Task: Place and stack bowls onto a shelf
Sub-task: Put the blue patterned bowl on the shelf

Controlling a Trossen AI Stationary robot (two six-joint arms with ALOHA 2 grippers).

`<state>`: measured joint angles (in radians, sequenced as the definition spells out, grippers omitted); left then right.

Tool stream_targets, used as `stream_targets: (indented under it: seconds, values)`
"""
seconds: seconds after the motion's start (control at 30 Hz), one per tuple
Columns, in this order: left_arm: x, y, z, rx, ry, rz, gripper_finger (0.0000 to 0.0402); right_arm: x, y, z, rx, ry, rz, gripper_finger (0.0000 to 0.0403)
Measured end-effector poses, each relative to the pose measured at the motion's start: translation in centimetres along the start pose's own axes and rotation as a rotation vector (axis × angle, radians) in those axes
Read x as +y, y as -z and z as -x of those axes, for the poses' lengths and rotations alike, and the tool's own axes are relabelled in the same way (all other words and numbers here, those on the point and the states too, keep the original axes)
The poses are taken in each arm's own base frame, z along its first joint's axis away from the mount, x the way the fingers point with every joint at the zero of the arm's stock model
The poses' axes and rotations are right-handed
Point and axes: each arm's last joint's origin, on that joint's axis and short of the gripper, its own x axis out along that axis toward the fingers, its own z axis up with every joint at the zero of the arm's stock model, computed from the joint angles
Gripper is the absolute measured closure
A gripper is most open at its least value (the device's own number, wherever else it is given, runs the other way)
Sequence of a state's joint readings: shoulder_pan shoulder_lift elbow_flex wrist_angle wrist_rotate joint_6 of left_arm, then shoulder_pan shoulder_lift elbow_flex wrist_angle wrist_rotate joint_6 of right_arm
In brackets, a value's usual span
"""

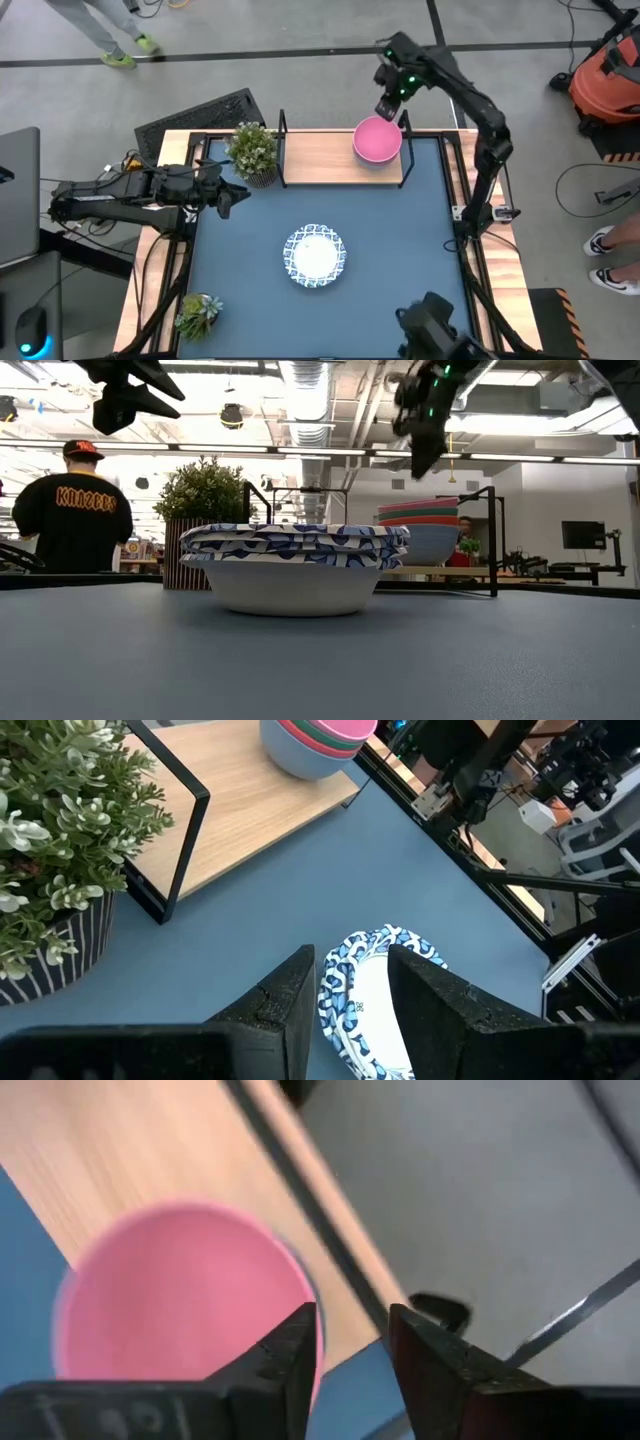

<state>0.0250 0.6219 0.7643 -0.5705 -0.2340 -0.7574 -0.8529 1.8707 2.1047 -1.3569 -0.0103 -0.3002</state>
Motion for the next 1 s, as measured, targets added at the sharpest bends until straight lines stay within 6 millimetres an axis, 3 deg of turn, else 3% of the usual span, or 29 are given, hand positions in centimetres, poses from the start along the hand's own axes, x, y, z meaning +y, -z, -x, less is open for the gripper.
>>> stream_targets:
  seconds: [0.1,0.2,0.4,0.5,0.7,0.87,1.0]
  values:
    - [0.0,0.0,0.0,0.000,0.000,0.000,0.0289,1.7,-0.2,3.9,-0.139,-0.071,-0.017,0.0239]
    - [0.0,0.0,0.0,0.000,0.000,0.000,0.0289,4.8,-0.1,6.7,-0.233,-0.160,0.017,0.0239]
    - [0.0,0.0,0.0,0.000,0.000,-0.004,0.0289,12.8,0.1,8.5,-0.241,-0.301,0.141,0.0245]
    - [0.0,0.0,0.0,0.003,0.004,-0.013,0.0289,17.2,0.6,7.5,-0.200,-0.346,0.229,0.0245]
    - [0.0,0.0,0.0,0.005,0.007,-0.038,0.0289,24.6,2.3,2.9,-0.170,-0.343,0.315,0.0246]
    - [0.0,0.0,0.0,0.006,0.007,-0.039,0.0289,28.6,3.6,0.2,-0.227,-0.399,0.338,0.0246]
    - [0.0,0.0,0.0,0.006,0.007,-0.039,0.0289,30.5,4.8,-1.7,-0.257,-0.424,0.366,0.0246]
